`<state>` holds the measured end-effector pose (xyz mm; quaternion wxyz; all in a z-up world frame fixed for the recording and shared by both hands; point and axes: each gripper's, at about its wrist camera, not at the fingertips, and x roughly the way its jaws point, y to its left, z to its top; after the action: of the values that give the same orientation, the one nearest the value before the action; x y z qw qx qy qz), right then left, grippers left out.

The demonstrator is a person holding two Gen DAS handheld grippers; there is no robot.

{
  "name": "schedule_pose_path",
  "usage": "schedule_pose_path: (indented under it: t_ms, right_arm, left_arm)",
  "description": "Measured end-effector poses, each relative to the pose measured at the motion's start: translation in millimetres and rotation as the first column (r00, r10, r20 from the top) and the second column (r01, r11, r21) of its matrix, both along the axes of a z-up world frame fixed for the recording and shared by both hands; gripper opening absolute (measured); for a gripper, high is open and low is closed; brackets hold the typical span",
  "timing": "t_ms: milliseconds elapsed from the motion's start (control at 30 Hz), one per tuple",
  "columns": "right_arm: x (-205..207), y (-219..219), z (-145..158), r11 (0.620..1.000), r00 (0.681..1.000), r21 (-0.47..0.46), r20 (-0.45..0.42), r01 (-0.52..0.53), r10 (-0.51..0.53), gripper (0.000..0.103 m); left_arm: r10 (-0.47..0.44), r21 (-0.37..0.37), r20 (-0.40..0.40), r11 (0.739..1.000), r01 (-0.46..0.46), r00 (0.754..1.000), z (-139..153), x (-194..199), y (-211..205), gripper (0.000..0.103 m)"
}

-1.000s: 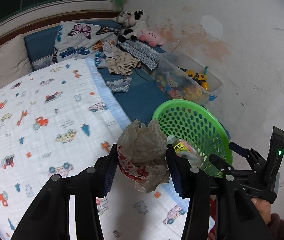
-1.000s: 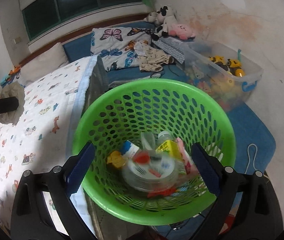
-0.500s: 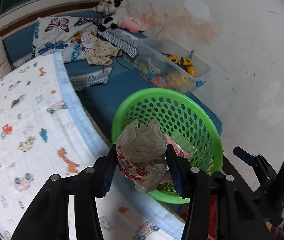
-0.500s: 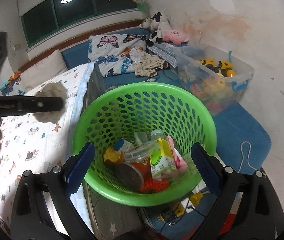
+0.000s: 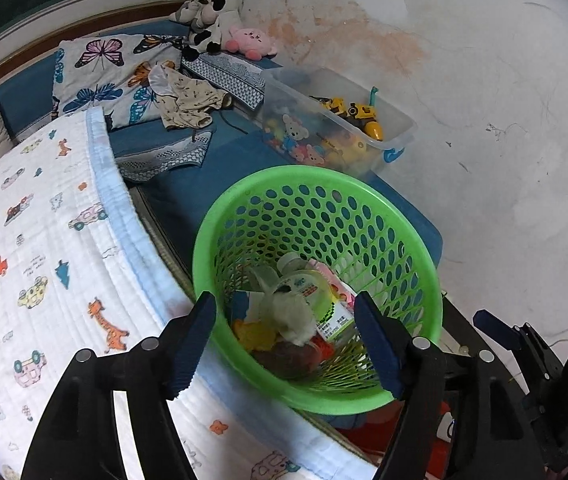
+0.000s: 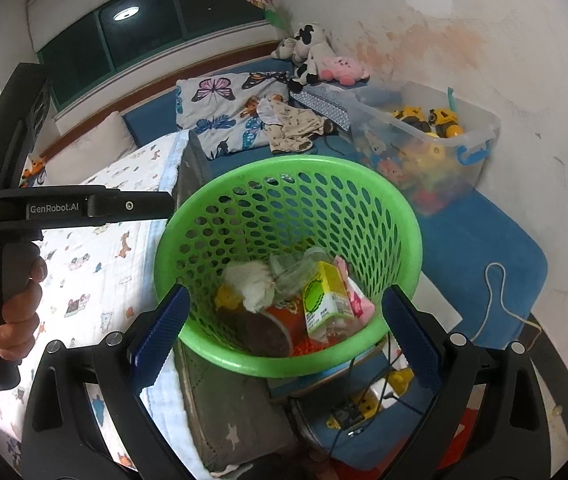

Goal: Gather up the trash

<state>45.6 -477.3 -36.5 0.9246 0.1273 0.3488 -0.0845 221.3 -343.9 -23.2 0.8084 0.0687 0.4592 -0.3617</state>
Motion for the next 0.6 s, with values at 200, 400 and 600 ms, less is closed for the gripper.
schedule_pose_path:
  t_ms: [200,400,600]
  right_arm:
    - [-6.2,12.3,1.8,0.999,1.0,0.027,-0.003,-0.02,0.02,0.096]
    - [-9.7,31.3,6.8,0.999,0.999,0.039,-0.004,-0.037,0.037,0.097]
    - [-11.5,53.3,13.0,0.998,0.998,0.032,-0.011,-0.054,0.054,0.098]
  left_arm:
    - [0.023,-0.007,0.049,1.0,-0.023,0.999,8.9,-11.5,24.4,0.081]
    - [0.075,-0.016,0.093,0.997,-0.074,0.993,18.5,-25.3,61.7,0.087]
    - [0.129,-0.015,0.13,0.992,-0.128,0.983,23.5,-37.7,101.5,0.093]
